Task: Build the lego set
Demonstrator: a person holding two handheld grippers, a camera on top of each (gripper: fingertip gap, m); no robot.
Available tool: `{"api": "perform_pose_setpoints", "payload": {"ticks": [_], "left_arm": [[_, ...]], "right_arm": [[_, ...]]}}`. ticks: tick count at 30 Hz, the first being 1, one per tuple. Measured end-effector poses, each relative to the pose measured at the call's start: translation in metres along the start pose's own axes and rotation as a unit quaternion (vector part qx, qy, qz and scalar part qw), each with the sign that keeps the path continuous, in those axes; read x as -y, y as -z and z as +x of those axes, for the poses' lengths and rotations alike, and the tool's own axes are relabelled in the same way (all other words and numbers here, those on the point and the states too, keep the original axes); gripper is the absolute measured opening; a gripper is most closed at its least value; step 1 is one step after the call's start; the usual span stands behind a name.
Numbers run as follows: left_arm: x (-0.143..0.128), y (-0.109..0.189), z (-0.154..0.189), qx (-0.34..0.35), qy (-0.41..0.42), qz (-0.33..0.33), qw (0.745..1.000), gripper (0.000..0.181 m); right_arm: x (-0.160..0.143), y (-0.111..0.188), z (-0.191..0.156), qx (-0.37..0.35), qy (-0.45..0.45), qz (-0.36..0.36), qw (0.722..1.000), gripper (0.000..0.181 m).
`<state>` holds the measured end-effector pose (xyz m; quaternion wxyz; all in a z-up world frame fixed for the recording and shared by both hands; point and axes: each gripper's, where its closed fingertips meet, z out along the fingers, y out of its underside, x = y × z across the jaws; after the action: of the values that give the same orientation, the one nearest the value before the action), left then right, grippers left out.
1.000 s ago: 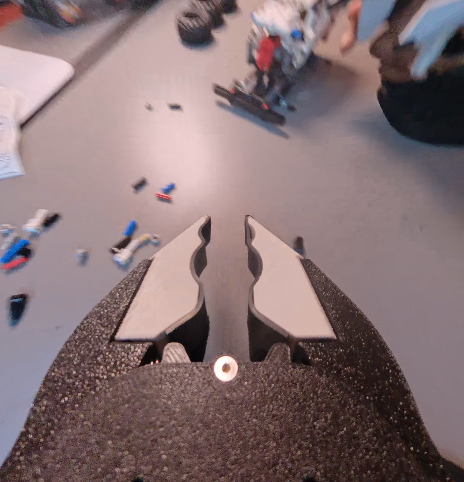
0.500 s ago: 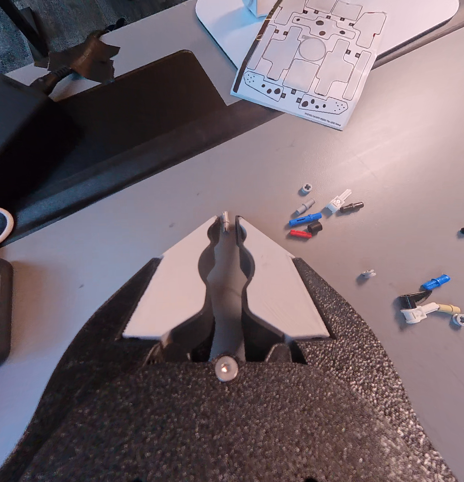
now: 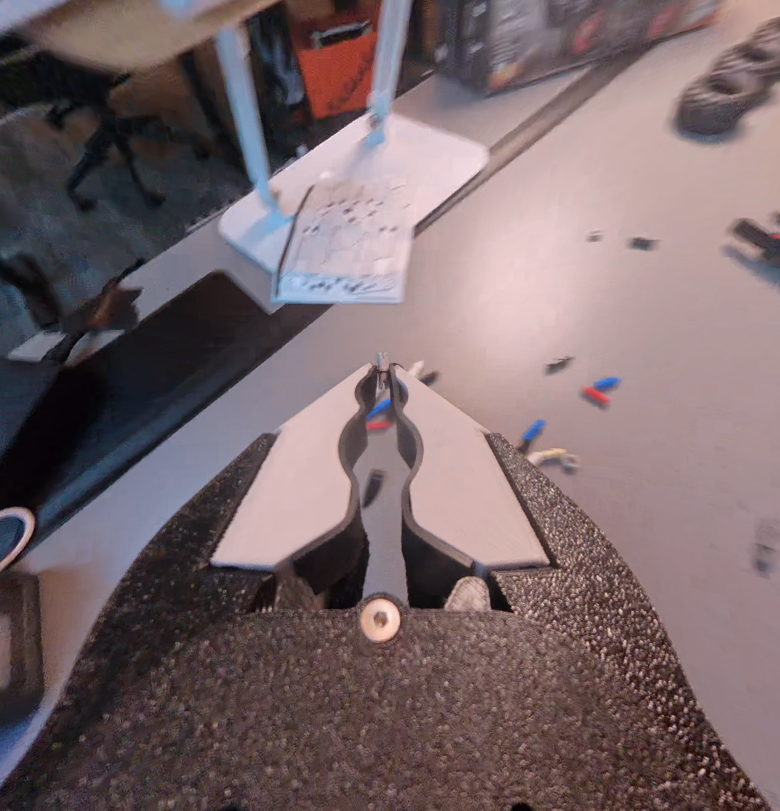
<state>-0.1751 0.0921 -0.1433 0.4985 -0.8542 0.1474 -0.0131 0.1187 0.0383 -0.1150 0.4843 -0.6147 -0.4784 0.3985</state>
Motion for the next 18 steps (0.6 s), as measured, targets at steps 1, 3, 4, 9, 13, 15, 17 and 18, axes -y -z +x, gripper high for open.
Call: {"api": "perform_pose_setpoints", "payload": {"ticks": [1, 3, 4, 9, 13, 15, 17, 18], "left_arm": [[0.009, 0.012, 0.030, -0.042, -0.021, 0.013, 0.999, 0.005], [0.006, 0.033, 0.090, -0.112, -0.059, 0.007, 0.992, 0.005], [-0.005, 0.042, 0.117, -0.138, -0.079, -0.007, 0.987, 0.005], [-0.062, 0.065, 0.193, -0.202, -0.117, -0.074, 0.970, 0.005], [-0.087, 0.062, 0.199, -0.209, -0.131, -0.118, 0.962, 0.005], [-0.088, 0.060, 0.196, -0.204, -0.138, -0.123, 0.961, 0.005], [-0.088, 0.060, 0.196, -0.209, -0.135, -0.120, 0.961, 0.005], [-0.089, 0.060, 0.196, -0.212, -0.133, -0.122, 0.961, 0.006]], "right_arm": [[0.000, 0.000, 0.000, 0.000, 0.001, 0.000, 1.000, 0.068], [0.000, 0.000, 0.000, -0.001, 0.003, -0.001, 1.000, 0.068], [0.000, 0.000, 0.000, -0.002, 0.004, -0.002, 1.000, 0.068], [-0.005, -0.005, -0.002, -0.004, 0.013, -0.020, 1.000, 0.067], [-0.010, -0.009, -0.004, -0.012, 0.037, -0.038, 0.999, 0.066], [-0.011, -0.009, -0.006, -0.019, 0.053, -0.039, 0.998, 0.066], [-0.011, -0.009, -0.008, -0.023, 0.068, -0.039, 0.997, 0.066], [-0.011, -0.009, -0.009, -0.024, 0.074, -0.040, 0.996, 0.066]]}}
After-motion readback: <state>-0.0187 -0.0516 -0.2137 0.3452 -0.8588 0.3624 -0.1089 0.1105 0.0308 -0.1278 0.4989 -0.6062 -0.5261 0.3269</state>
